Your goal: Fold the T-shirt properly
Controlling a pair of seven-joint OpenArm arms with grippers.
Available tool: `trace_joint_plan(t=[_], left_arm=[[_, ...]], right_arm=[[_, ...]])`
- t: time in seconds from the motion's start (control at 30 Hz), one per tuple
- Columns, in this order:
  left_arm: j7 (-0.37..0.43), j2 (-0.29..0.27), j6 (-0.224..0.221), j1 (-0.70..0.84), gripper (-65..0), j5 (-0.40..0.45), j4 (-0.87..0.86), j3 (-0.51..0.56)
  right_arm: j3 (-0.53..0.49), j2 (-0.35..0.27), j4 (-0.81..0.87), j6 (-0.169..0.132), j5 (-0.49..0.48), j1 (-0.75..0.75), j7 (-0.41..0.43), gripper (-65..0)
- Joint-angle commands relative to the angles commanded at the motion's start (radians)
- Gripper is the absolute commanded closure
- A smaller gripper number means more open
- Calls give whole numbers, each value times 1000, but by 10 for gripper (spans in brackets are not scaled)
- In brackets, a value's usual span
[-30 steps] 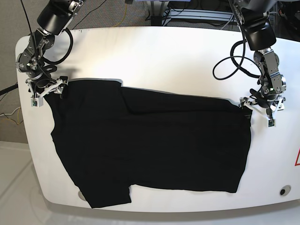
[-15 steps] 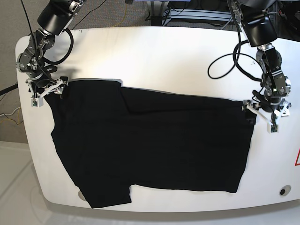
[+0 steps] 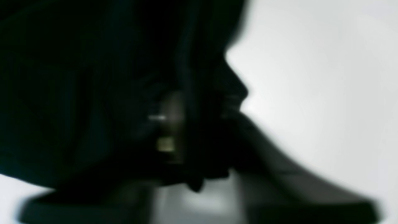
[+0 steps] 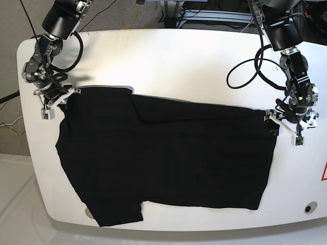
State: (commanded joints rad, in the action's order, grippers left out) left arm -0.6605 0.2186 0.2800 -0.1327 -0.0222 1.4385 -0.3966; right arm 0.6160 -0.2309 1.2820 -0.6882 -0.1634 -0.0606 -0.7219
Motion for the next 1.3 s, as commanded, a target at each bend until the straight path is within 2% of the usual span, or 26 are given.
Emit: trace_joint_plan(t=[0.1,0.4,0.67,0.8,0.93,1.1,1.3], left_arm=[[0,0,0,2,-523,0,-2,0],[0,0,0,14,-525,-18,-5,-2],[2,11,0,11,-525,-193,-115,-89],[3,52,2,8,-525,-253,-157,-97],[5,66,2,6,-525,-324,-186,-97],[5,95,2,6,-525,-381,-193,-97],[6,94,3,6,-525,-439,-199,-95]], right_arm=[[-2,17,0,0,5,0,0,-16],[-2,23,0,0,5,0,0,0],[-2,18,0,-2,5,0,0,0],[-2,17,0,-2,5,2,0,0],[-2,17,0,-3,5,2,0,0],[-2,17,0,-3,5,3,0,0],[-2,17,0,-3,5,3,0,0]])
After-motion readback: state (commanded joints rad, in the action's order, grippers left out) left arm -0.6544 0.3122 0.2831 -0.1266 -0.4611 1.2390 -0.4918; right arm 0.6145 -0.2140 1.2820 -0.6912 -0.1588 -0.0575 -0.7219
